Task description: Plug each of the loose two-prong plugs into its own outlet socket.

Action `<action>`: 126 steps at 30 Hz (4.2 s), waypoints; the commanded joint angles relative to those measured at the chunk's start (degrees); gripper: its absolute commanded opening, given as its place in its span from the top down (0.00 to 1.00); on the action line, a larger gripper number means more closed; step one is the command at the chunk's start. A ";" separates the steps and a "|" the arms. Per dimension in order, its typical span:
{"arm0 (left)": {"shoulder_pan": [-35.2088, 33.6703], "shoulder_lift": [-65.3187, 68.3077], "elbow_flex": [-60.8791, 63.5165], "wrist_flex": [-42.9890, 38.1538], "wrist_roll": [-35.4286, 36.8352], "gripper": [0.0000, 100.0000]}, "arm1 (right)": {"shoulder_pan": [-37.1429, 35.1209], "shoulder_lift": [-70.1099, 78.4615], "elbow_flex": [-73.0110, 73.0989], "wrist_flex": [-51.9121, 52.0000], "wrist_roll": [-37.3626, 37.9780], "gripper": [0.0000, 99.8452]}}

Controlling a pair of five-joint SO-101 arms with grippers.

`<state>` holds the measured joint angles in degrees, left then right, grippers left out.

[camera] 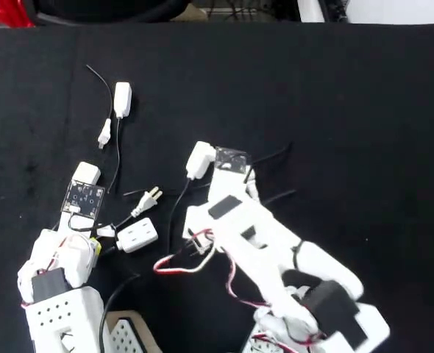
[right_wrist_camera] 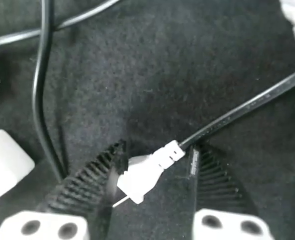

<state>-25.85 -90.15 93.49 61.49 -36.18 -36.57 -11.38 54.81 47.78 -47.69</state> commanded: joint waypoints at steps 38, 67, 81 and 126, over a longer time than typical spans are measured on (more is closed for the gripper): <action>-0.31 -0.53 0.04 -1.14 -0.53 0.82 | 4.84 9.01 -25.45 12.40 77.80 0.76; -0.48 -0.53 0.04 -1.14 -0.53 0.82 | 3.08 23.69 -31.52 24.88 73.05 0.83; -0.31 -0.53 0.04 -1.14 -0.53 0.82 | 3.25 26.42 -35.03 30.15 73.05 0.99; 17.27 -14.33 -1.19 -8.70 16.35 0.82 | 1.85 -50.42 11.91 -29.80 53.71 0.99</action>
<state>-9.32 -103.60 93.93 55.78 -20.62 -35.69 -54.64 65.19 19.65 10.24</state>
